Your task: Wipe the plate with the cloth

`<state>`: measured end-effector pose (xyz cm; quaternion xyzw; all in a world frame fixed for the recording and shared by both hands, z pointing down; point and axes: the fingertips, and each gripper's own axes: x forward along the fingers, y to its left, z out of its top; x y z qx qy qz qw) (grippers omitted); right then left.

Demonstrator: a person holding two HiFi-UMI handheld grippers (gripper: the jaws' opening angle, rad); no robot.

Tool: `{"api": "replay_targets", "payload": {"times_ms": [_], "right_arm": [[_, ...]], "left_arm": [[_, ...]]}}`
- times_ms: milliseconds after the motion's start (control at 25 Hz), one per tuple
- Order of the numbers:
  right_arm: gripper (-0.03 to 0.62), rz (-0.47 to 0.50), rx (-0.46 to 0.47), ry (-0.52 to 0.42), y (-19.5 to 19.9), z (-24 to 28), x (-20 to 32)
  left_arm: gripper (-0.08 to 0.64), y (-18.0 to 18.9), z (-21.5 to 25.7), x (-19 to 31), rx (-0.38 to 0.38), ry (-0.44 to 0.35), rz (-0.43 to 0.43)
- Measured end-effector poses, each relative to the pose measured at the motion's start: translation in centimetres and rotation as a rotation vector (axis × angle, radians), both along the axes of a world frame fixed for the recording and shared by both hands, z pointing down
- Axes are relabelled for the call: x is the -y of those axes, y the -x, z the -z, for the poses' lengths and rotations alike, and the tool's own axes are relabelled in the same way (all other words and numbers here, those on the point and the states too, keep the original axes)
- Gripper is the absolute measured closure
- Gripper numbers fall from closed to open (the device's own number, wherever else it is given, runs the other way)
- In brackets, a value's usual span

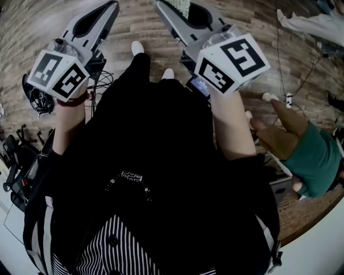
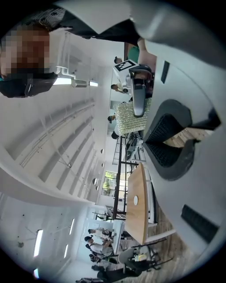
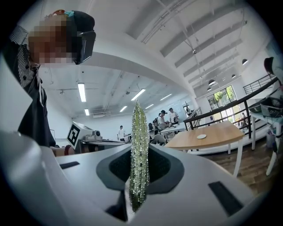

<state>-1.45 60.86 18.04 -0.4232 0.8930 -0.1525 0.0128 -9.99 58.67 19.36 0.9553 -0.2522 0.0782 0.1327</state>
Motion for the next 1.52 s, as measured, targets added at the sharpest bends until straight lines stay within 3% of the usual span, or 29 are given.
{"api": "replay_targets", "payload": {"times_ms": [240,480,800,1000,1240,1520], "right_arm": [[0.543,-0.010,-0.032,0.051,1.5,-3.9,2.3],[0.543,-0.001,-0.028,0.031,2.3,-1.5,-2.4],[0.543,-0.014,-0.053,0.007,7.0,-0.1,3.8],[0.543,-0.021,-0.082,-0.006,10.7,0.9,1.8],[0.543,0.044,-0.112,-0.013,15.2,-0.1,3.0],[0.543,0.139,-0.074,-0.005,13.3,-1.8,10.6]], "left_arm": [[0.566,1.6,-4.4,3.5,-0.047,0.033,-0.004],[0.566,1.7,-1.3,-1.9,-0.062,-0.005,-0.025],[0.566,4.2,-1.1,3.8,-0.091,-0.030,-0.118],[0.566,6.9,0.2,1.5,-0.116,-0.076,-0.157],[0.566,12.2,-1.1,1.7,-0.191,-0.063,-0.101],[0.565,11.1,-2.8,8.1,-0.161,-0.045,0.001]]}}
